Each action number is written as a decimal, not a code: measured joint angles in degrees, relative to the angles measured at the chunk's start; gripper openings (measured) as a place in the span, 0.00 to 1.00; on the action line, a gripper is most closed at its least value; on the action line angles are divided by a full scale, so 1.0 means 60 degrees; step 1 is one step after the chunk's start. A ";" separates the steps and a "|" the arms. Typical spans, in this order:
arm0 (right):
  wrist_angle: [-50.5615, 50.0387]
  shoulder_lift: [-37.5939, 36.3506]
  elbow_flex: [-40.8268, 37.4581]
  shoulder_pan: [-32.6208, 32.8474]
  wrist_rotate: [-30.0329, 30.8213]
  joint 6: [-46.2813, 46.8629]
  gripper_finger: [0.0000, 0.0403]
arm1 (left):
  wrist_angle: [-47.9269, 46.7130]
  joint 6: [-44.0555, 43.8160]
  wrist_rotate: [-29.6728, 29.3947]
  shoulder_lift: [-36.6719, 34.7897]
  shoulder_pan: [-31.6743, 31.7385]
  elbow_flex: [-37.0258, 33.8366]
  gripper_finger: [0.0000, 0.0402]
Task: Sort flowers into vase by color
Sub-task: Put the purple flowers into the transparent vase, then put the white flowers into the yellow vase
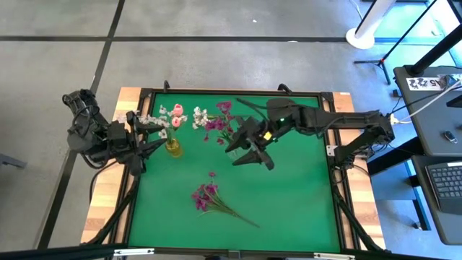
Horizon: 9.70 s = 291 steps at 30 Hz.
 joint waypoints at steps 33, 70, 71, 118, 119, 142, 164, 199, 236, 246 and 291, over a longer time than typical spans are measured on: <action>-0.3008 0.4516 -0.0007 0.4829 0.8071 0.2023 0.60 | -0.1694 -0.1441 0.0499 -0.0641 -0.0001 0.0000 0.47; -0.3469 0.6154 0.0018 0.4486 0.7783 0.4343 0.60 | -0.2433 -0.2160 0.0213 -0.0637 0.0007 0.0000 0.47; -0.3561 0.6146 0.0018 0.4486 0.7854 0.4333 0.60 | -0.2437 -0.2160 0.0208 -0.0638 0.0007 0.0000 0.47; 0.0854 0.1908 -0.0008 0.4572 0.9735 -0.2559 0.02 | -0.2610 -0.2157 0.1312 -0.0555 0.0004 0.0000 0.47; 0.0968 0.1795 -0.0008 0.4497 0.9459 -0.2784 0.02 | -0.2612 -0.2159 0.1337 -0.0509 0.0006 0.0000 0.47; 0.9713 -0.2382 -0.6041 0.2242 0.6153 -0.4539 0.02 | -0.2698 -0.2473 0.1371 -0.0423 0.0004 -0.0004 0.47; 1.1090 -0.2742 -0.8572 -0.2458 0.5329 -0.1622 0.03 | -0.3183 -0.2470 0.0728 -0.0342 0.0005 -0.0004 0.47; 1.4437 0.0675 -0.8582 -0.1940 0.3244 -0.0747 0.03 | -0.3228 -0.2659 0.0704 -0.0342 0.0005 -0.0004 0.47; 1.0584 0.0872 -0.8575 -0.1948 0.3339 0.0032 0.56 | -0.3260 -0.2721 0.0343 -0.0353 0.0007 -0.0004 0.47; 0.6434 -0.1211 -0.8575 -0.1948 0.3328 -0.0230 0.65 | -0.3257 -0.2725 0.0343 -0.0353 0.0004 -0.0007 0.47; 0.0529 0.3697 -0.3466 -0.5397 0.3348 -0.5044 0.65 | -0.2639 -0.0355 0.2722 -0.3464 0.2135 -0.0021 0.47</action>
